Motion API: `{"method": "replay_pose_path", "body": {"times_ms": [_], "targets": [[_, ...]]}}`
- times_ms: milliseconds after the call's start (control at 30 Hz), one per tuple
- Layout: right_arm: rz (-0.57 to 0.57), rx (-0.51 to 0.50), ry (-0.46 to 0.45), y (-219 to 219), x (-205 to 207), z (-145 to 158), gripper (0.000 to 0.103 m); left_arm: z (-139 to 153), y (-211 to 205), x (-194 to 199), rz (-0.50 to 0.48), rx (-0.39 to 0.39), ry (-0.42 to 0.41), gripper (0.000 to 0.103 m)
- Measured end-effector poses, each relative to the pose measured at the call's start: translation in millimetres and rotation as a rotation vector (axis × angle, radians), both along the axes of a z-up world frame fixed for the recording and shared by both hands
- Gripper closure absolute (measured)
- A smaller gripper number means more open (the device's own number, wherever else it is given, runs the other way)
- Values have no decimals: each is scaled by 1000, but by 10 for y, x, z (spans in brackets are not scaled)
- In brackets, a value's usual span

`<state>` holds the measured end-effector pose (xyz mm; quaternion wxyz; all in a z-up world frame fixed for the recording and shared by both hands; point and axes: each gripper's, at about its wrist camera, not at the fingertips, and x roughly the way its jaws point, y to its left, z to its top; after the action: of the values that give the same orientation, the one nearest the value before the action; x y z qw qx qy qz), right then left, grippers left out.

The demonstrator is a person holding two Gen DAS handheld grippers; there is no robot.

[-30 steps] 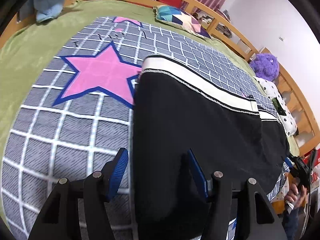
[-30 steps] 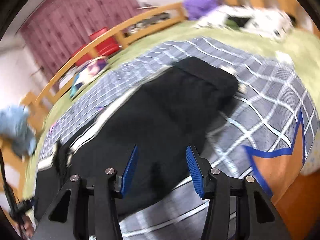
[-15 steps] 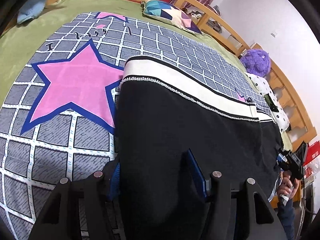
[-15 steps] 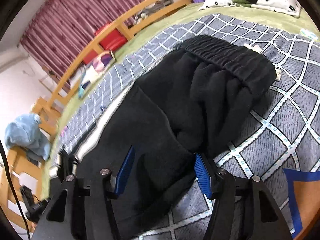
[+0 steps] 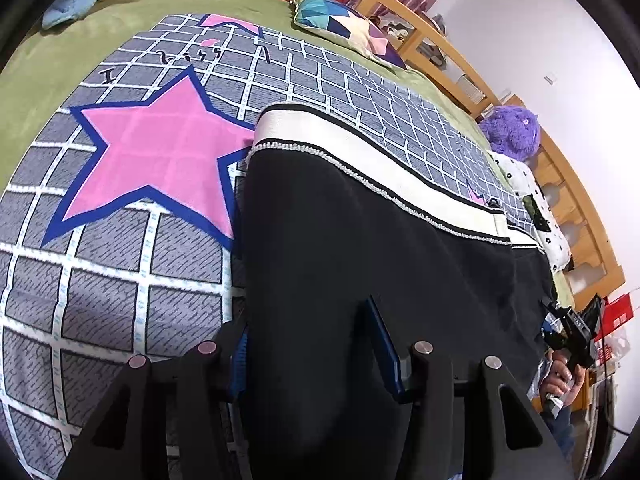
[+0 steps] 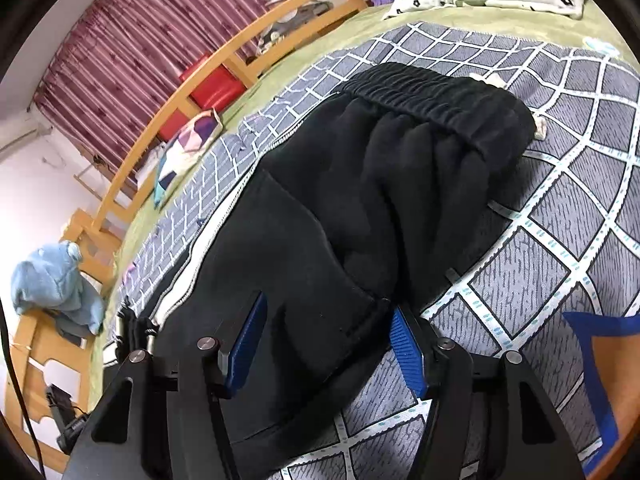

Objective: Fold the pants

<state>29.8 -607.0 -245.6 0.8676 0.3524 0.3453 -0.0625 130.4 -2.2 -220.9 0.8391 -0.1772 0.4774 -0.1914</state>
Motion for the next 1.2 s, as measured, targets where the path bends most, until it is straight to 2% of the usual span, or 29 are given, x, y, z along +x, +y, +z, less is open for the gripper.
{"method": "replay_pose_path", "body": {"times_ms": [67, 133, 233, 333, 500, 700, 767, 800, 833, 867, 900, 933, 1000, 1067, 1200], "targets": [[-15, -20, 19, 9, -70, 40, 53, 1, 46, -18, -3, -17, 7, 55], [-41, -60, 37, -7, -200, 54, 54, 2, 77, -43, -4, -27, 13, 55], [-52, -102, 21, -46, -372, 43, 48, 3, 94, -75, -3, -38, 14, 55], [-69, -74, -1, -66, -374, 8, 46, -5, 60, -46, 5, -39, 20, 55], [-88, -5, -52, -126, -108, -51, 44, -5, 49, 23, 4, -38, 29, 55], [-161, 107, -54, -343, 187, -116, 44, -41, 59, 130, 2, -66, 41, 55], [-144, 86, -29, -341, 299, -118, 44, -47, 43, 164, 2, -68, 42, 55], [-135, 64, -14, -322, 353, -97, 47, -47, 37, 175, 5, -70, 44, 55], [-131, 38, 6, -294, 398, -68, 60, -45, 39, 175, 7, -70, 45, 55], [-112, 5, 23, -250, 441, -24, 75, -30, 35, 174, 9, -62, 42, 69], [-93, -26, 29, -212, 457, 17, 78, -7, 22, 169, 6, -45, 34, 83], [-77, -82, 35, -152, 467, 103, 83, 58, 11, 153, 4, -30, 5, 93], [-57, -172, 25, -17, 471, 326, 86, 245, -25, 116, -5, -14, -33, 93], [-56, -206, -11, 85, 469, 609, 87, 516, -40, 94, -20, -11, -93, 93], [-21, -260, -143, 382, 521, 1326, 88, 1022, 194, 149, -6, -98, -150, 93]]}}
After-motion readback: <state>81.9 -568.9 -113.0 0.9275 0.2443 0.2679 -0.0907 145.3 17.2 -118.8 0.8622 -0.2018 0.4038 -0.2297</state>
